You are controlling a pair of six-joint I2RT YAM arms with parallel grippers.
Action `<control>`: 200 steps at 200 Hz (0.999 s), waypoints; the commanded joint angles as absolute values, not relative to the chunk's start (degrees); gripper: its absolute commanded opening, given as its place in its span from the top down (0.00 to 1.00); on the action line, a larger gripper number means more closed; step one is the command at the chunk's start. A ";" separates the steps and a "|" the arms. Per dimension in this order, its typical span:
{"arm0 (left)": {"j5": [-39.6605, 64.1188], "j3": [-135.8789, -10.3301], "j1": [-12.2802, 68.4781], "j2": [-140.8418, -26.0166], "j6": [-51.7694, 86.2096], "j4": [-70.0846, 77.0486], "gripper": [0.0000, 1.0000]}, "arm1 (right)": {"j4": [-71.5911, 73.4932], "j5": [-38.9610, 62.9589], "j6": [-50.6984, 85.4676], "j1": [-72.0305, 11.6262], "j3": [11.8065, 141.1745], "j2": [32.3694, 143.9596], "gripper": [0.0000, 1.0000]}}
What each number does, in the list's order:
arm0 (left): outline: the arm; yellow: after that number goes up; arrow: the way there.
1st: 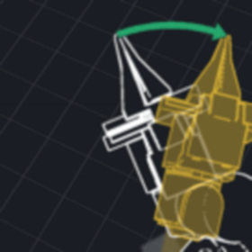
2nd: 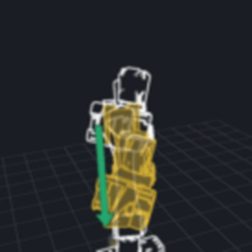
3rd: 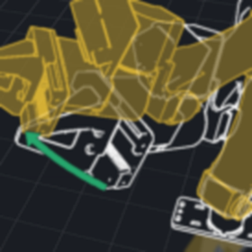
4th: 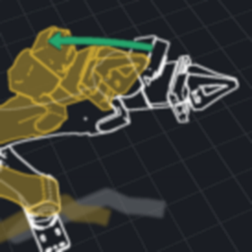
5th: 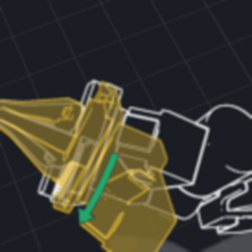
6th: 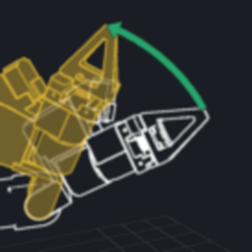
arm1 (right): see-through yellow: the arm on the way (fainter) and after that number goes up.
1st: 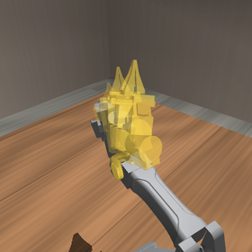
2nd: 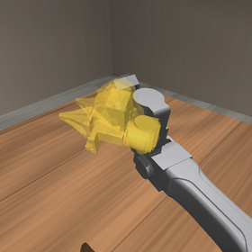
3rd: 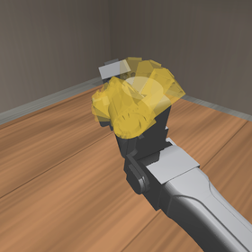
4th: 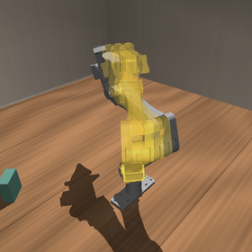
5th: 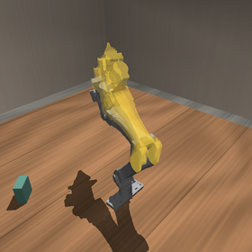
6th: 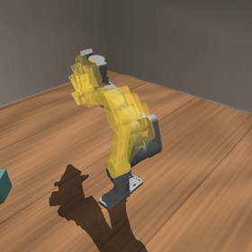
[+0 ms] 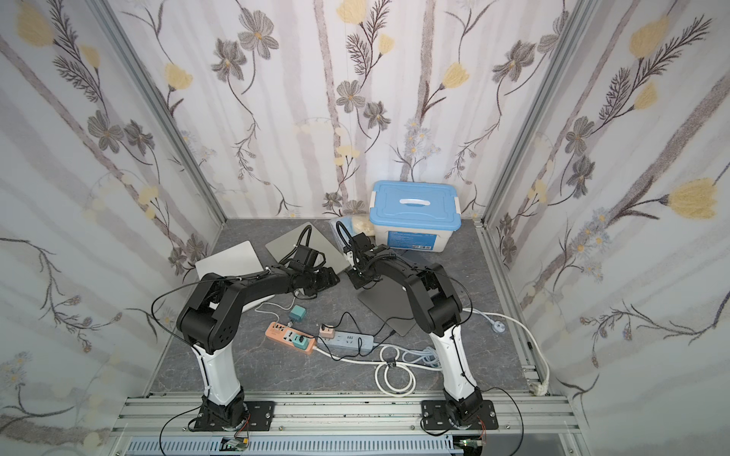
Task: Unplug the laptop charger
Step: Remove the charging cable from the laptop.
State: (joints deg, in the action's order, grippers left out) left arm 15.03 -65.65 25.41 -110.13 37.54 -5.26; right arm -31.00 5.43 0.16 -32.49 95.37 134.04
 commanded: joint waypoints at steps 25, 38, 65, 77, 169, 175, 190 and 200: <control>12.38 -65.19 25.31 -110.30 37.79 -8.76 0.24 | -30.07 4.04 -0.35 -32.32 92.22 130.87 1.00; 12.26 -65.21 25.31 -110.39 37.73 -8.79 0.24 | -30.15 4.20 -0.39 -32.26 92.20 130.77 1.00; 11.19 -65.74 25.31 -110.05 36.46 -10.34 0.24 | -30.54 4.57 -0.70 -32.10 92.07 130.70 1.00; 10.93 -66.02 25.31 -109.49 35.97 -10.94 0.24 | -30.41 4.48 -0.70 -32.13 91.85 130.76 1.00; 15.00 -69.92 25.31 -105.69 33.08 -15.77 0.24 | -30.66 5.83 -0.99 -32.10 92.25 127.03 0.72; 14.96 -69.75 25.31 -104.99 33.05 -16.18 0.24 | -30.75 6.05 -1.02 -32.12 92.05 126.58 0.68; 14.31 -68.80 25.23 -102.27 32.50 -17.27 0.24 | -30.22 7.18 -1.05 -32.47 90.57 124.18 0.60; 13.46 -67.60 25.10 -99.88 31.96 -18.45 0.24 | -28.75 8.80 -0.88 -32.76 88.38 121.18 0.54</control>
